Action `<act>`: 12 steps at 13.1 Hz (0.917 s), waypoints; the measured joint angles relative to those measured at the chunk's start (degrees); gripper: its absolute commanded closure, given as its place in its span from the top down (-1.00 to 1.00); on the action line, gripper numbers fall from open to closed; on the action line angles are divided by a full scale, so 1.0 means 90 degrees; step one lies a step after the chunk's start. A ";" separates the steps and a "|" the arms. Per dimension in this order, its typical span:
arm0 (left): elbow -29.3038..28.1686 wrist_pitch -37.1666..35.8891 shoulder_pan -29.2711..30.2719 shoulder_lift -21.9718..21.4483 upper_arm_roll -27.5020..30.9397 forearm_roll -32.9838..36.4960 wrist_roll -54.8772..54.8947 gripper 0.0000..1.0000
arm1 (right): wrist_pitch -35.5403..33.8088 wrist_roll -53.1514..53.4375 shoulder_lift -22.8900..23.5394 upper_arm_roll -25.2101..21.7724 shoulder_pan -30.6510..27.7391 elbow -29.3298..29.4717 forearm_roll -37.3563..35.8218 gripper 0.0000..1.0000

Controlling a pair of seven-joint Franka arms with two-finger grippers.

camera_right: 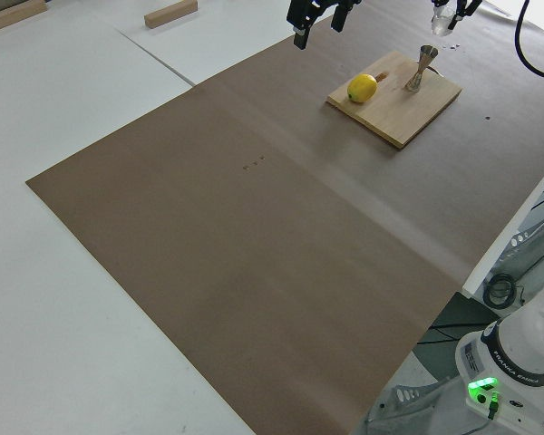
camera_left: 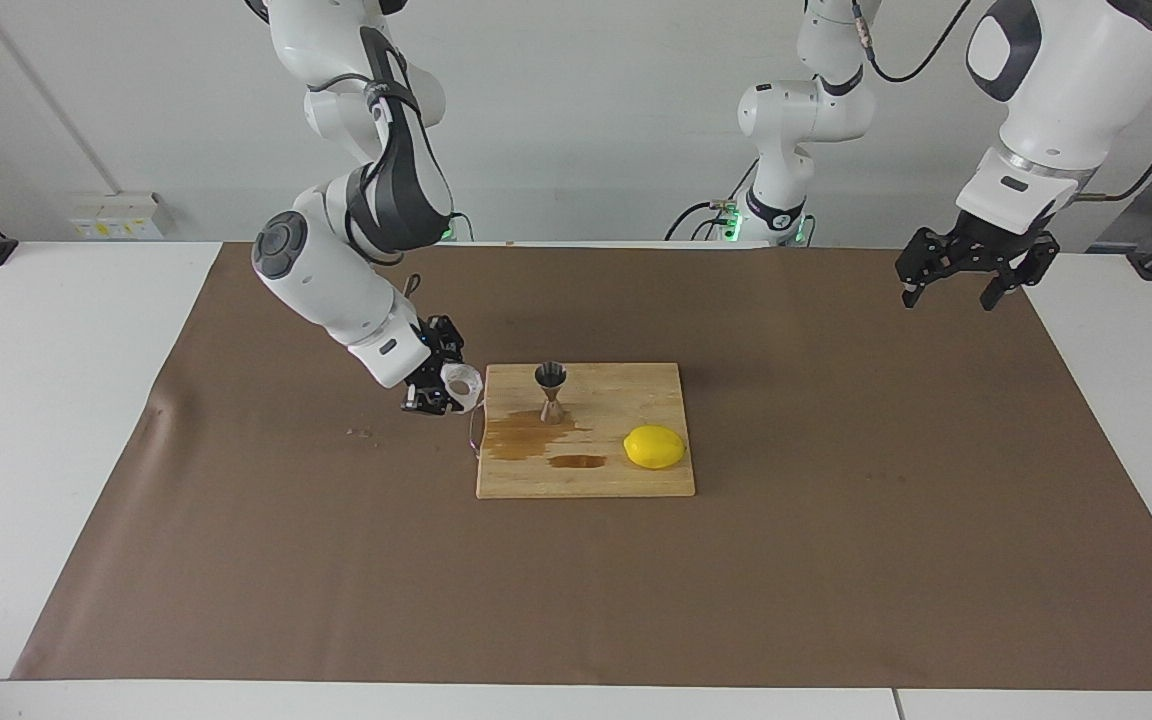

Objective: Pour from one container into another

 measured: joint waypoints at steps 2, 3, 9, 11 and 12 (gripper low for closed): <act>0.0000 -0.0004 0.0000 -0.0044 0.0000 0.0000 0.0000 1.00 | 0.0000 0.0388 -0.0002 0.0001 0.0233 0.0099 -0.0263 -0.19; -0.0006 -0.0009 0.0001 -0.0064 0.0001 0.0000 0.0004 1.00 | 0.0000 0.0544 -0.0004 0.0001 0.0340 0.0129 -0.0343 -0.19; -0.0095 -0.0012 0.0006 -0.0168 0.0022 -0.0046 0.0186 1.00 | 0.0000 0.1499 -0.0015 0.0009 0.1038 0.0185 -0.1709 -0.19; -0.0110 -0.0012 0.0006 -0.0212 0.0021 -0.0128 0.0188 1.00 | 0.0000 0.1551 -0.0026 0.0011 0.1119 0.0202 -0.1785 -0.18; -0.0133 -0.0011 0.0006 -0.0227 0.0021 -0.0159 0.0189 1.00 | 0.0000 0.1551 -0.0029 0.0012 0.1147 0.0213 -0.1815 -0.19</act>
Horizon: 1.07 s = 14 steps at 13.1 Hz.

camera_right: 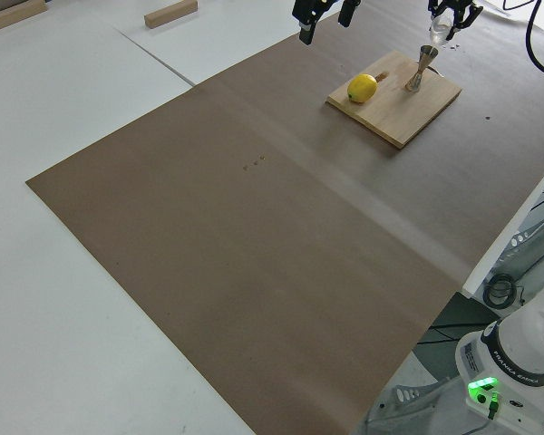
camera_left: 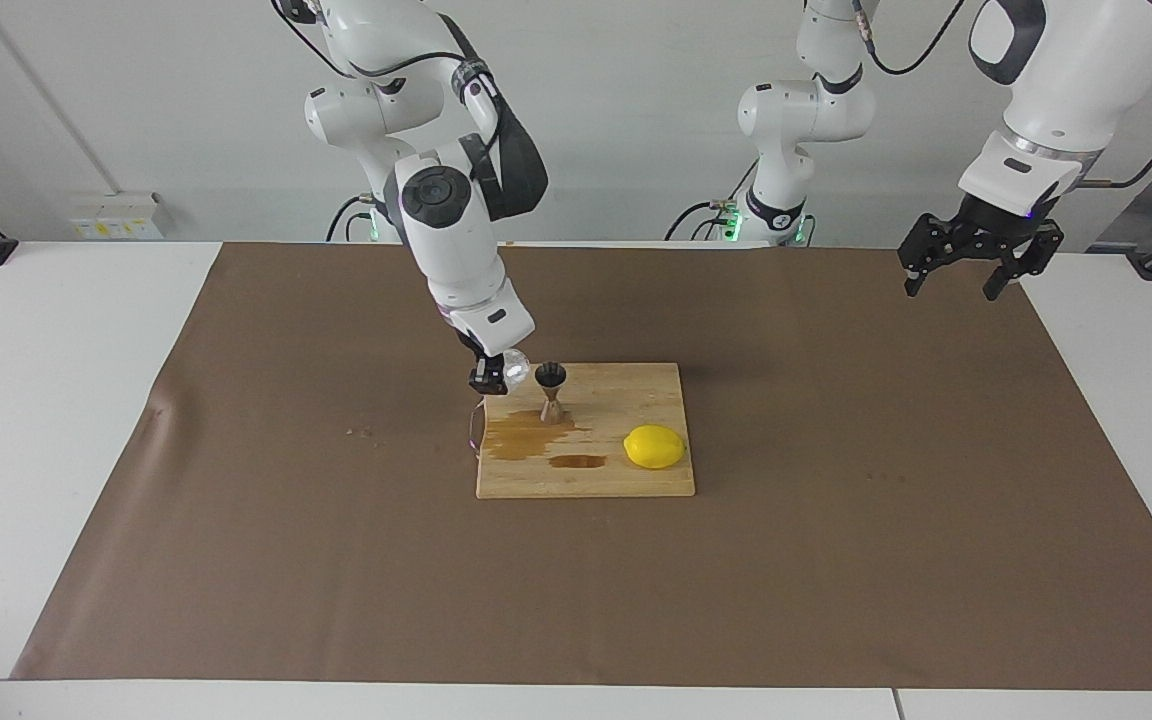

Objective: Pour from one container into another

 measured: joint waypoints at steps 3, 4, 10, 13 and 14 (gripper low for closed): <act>-0.0020 0.0001 -0.0009 -0.0006 -0.0026 -0.0039 0.0004 1.00 | 0.0000 0.0014 -0.0004 0.0001 0.0119 0.0006 -0.0295 -0.19; -0.0020 0.0003 -0.0011 -0.0009 -0.0040 -0.0044 0.0004 1.00 | 0.0000 0.0028 -0.0004 0.0002 0.0163 0.0007 -0.0374 -0.19; -0.0022 0.0000 -0.0011 -0.0017 -0.0047 -0.0047 0.0004 1.00 | 0.0000 0.0121 -0.0035 0.0003 0.0375 0.0007 -0.0933 -0.18; -0.0034 -0.0015 -0.0009 -0.0017 -0.0040 -0.0047 0.0004 1.00 | 0.0000 0.0123 -0.0045 0.0004 0.0422 0.0007 -0.1061 -0.18; -0.0036 -0.0021 -0.0007 -0.0017 -0.0034 -0.0047 0.0004 1.00 | 0.0000 0.0123 -0.0047 0.0004 0.0429 0.0007 -0.1111 -0.18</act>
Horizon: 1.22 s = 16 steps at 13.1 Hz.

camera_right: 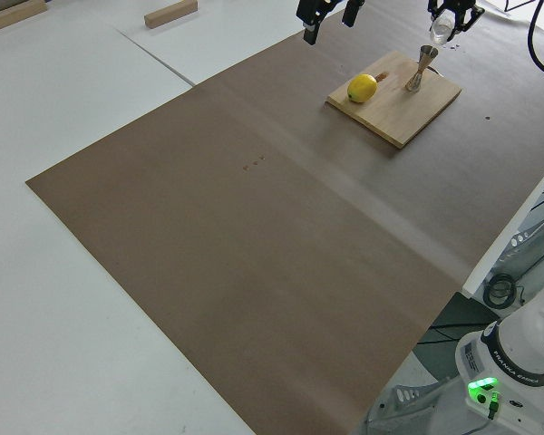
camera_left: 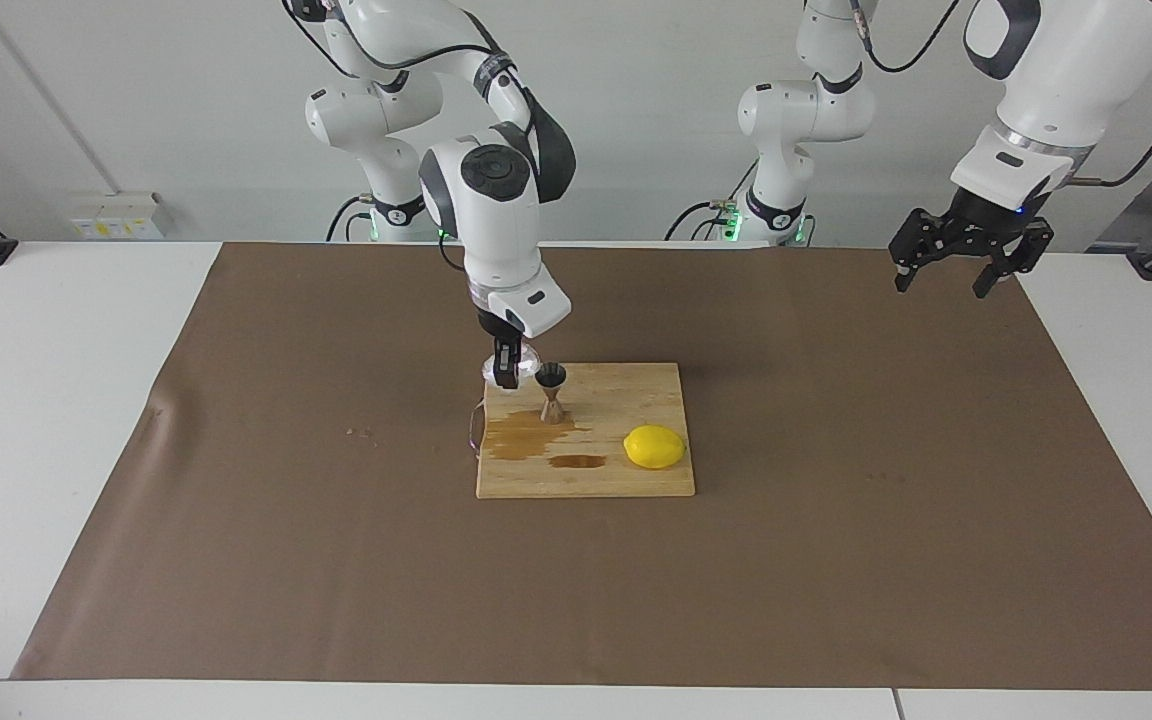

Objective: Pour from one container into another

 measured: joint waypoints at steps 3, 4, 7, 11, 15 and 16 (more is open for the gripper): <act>-0.0003 -0.0012 0.0005 0.0000 0.0018 0.0000 0.0000 1.00 | 0.0000 0.0010 -0.0006 0.0000 0.0018 0.0000 -0.0255 -0.19; -0.0003 -0.0013 0.0005 -0.0001 0.0018 0.0000 0.0000 1.00 | 0.0000 0.0052 -0.0008 0.0001 0.0059 0.0000 -0.0345 -0.19; -0.0004 -0.0018 0.0005 -0.0004 0.0018 0.0000 0.0000 1.00 | 0.0000 0.0272 -0.0010 0.0003 0.0202 0.0000 -0.0596 -0.19; -0.0005 -0.0021 0.0005 -0.0004 0.0018 0.0000 0.0000 1.00 | 0.0000 0.0346 -0.0010 0.0005 0.0311 -0.0015 -0.0872 -0.19; -0.0005 -0.0023 0.0005 -0.0006 0.0020 0.0000 0.0000 1.00 | 0.0000 0.0346 -0.0009 0.0008 0.0354 -0.0024 -0.1051 -0.19; -0.0005 -0.0024 0.0006 -0.0006 0.0020 0.0000 0.0000 1.00 | 0.0000 0.0346 -0.0008 0.0008 0.0384 -0.0031 -0.1082 -0.19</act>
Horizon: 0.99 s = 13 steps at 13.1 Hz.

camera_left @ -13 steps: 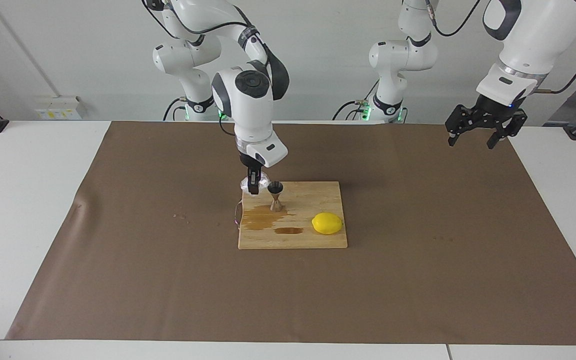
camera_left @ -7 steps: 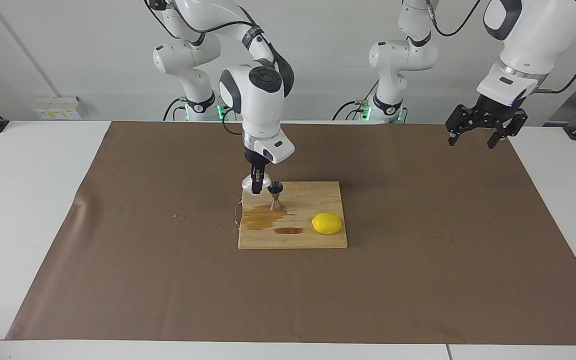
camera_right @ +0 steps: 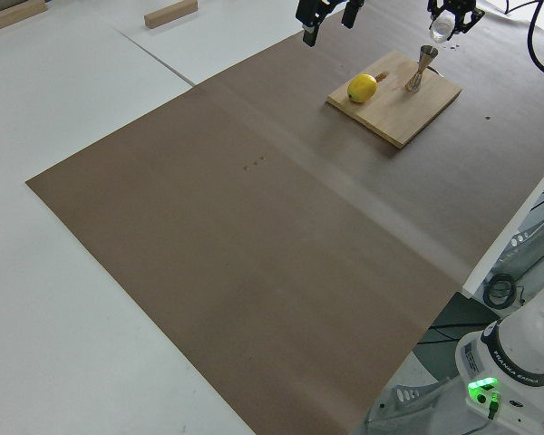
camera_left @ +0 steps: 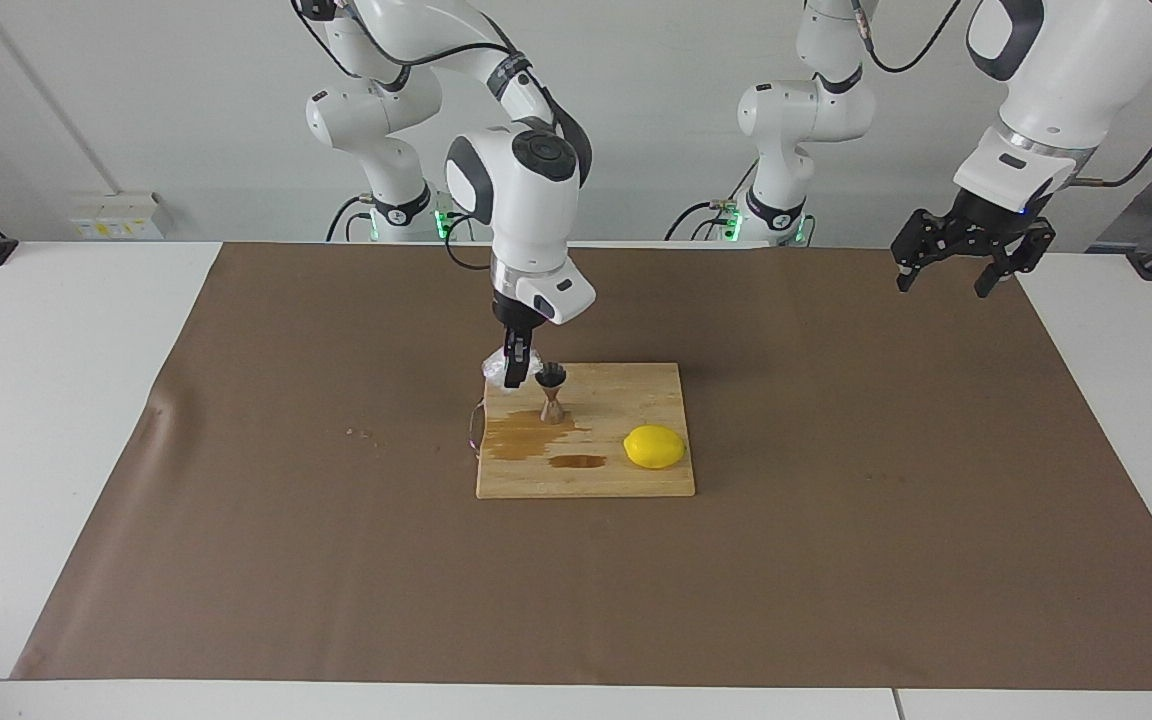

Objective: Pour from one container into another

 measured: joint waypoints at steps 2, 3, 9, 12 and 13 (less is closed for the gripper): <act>0.0000 -0.0001 0.0000 0.0000 0.0000 0.0000 0.0000 1.00 | 0.0000 0.0000 0.0001 0.0001 0.0037 -0.0009 -0.0053 -0.19; 0.0000 -0.0002 0.0000 0.0000 0.0000 0.0000 0.0000 1.00 | 0.0000 0.0000 0.0001 0.0001 0.0043 -0.0009 -0.0065 -0.19; -0.0002 -0.0004 0.0000 -0.0002 0.0000 0.0000 0.0000 1.00 | 0.0031 0.0000 0.0001 0.0001 0.0053 -0.0013 -0.0073 -0.19; -0.0002 -0.0005 0.0000 -0.0004 0.0000 0.0000 0.0000 1.00 | 0.0043 0.0000 0.0001 0.0001 0.0054 -0.0014 -0.0073 -0.19; -0.0002 -0.0005 0.0000 -0.0004 0.0000 0.0000 0.0000 1.00 | 0.0043 0.0000 0.0001 0.0001 0.0054 -0.0014 -0.0073 -0.19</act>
